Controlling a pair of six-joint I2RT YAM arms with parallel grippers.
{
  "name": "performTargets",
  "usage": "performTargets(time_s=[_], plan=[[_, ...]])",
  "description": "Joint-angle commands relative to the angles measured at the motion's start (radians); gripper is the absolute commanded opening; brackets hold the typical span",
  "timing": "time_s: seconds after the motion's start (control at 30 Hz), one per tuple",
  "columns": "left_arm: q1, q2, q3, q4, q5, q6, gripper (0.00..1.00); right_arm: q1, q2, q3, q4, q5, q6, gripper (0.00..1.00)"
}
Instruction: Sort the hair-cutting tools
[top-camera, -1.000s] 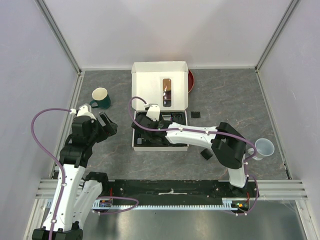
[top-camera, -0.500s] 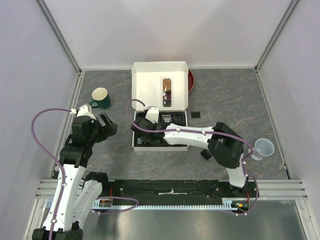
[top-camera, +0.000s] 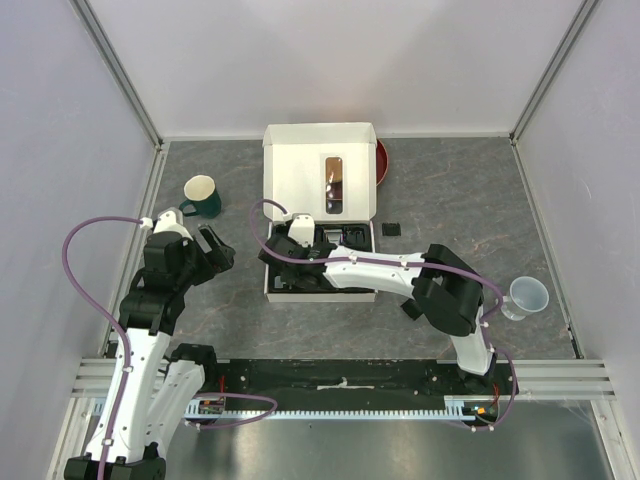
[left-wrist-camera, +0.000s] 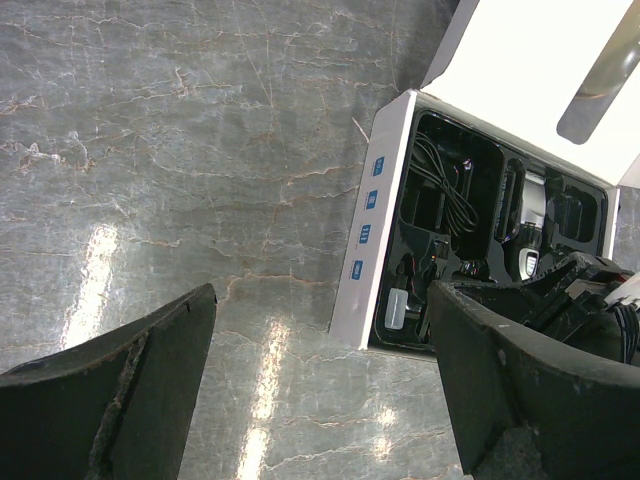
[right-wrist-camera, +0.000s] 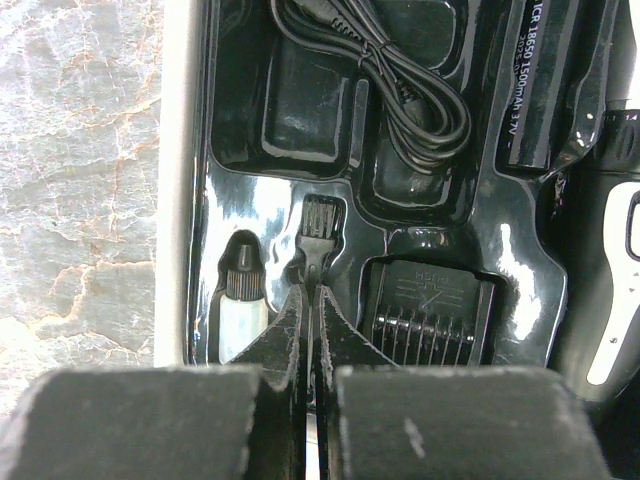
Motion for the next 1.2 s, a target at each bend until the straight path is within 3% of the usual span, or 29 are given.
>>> performTargets(time_s=[0.0, 0.33, 0.67, 0.87, 1.0, 1.17], plan=[[0.002, -0.004, -0.001, 0.039, 0.01, 0.037, 0.92, 0.009, 0.02, 0.041, -0.024, 0.011, -0.002, 0.0], [0.002, -0.004, -0.001, 0.037, 0.01, 0.039, 0.92, 0.009, 0.045, 0.061, -0.044, 0.01, 0.001, 0.01], [0.002, -0.005, -0.001, 0.039, 0.008, 0.037, 0.92, 0.012, 0.023, 0.079, -0.066, 0.03, 0.008, 0.24], [0.002, -0.008, -0.001, 0.039, 0.005, 0.039, 0.92, 0.015, 0.008, 0.093, -0.066, 0.04, -0.003, 0.31], [0.002, -0.006, -0.001, 0.039, 0.005, 0.039, 0.92, 0.02, -0.009, 0.091, -0.063, 0.056, -0.011, 0.3], [0.002, -0.008, -0.001, 0.037, 0.004, 0.039, 0.92, 0.02, -0.012, 0.093, -0.058, 0.065, -0.019, 0.2]])
